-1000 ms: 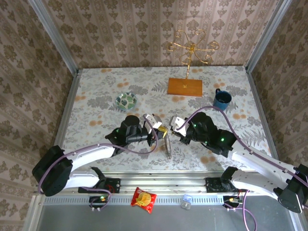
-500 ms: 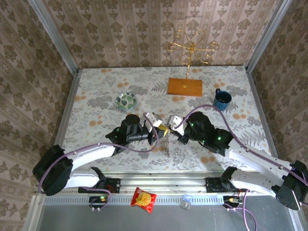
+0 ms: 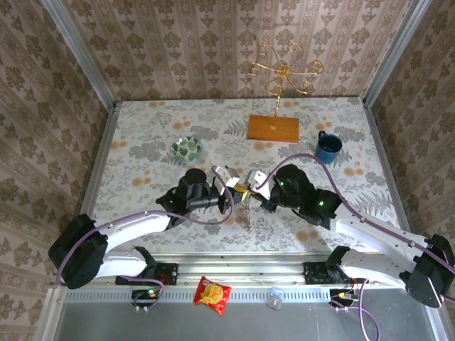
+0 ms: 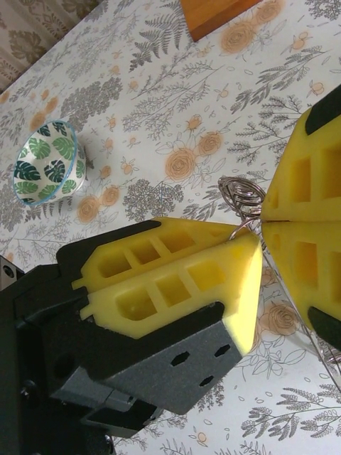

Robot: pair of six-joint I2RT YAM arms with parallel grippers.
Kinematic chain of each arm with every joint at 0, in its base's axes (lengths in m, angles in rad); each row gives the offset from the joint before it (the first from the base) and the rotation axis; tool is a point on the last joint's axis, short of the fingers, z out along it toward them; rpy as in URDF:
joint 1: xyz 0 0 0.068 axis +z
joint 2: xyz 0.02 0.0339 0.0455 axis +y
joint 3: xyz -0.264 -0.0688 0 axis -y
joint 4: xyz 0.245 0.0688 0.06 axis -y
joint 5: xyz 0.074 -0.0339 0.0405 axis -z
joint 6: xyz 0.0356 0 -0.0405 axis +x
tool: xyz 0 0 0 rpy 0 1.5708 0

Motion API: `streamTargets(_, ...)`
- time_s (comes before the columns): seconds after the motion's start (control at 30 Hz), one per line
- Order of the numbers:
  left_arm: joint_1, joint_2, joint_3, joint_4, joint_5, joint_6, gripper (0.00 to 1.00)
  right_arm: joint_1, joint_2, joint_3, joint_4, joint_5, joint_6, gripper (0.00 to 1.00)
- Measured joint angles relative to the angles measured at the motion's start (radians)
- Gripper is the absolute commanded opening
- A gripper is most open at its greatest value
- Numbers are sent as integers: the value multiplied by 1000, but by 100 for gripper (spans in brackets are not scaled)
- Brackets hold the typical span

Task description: Put the keys on the keyring

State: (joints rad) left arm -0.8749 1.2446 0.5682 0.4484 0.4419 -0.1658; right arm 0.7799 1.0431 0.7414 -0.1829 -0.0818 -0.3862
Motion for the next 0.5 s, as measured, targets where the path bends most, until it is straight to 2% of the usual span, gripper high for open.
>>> streamTargets(0.5,0,0,0,9,-1,-14,0,5,11,0,0,-16,6,0)
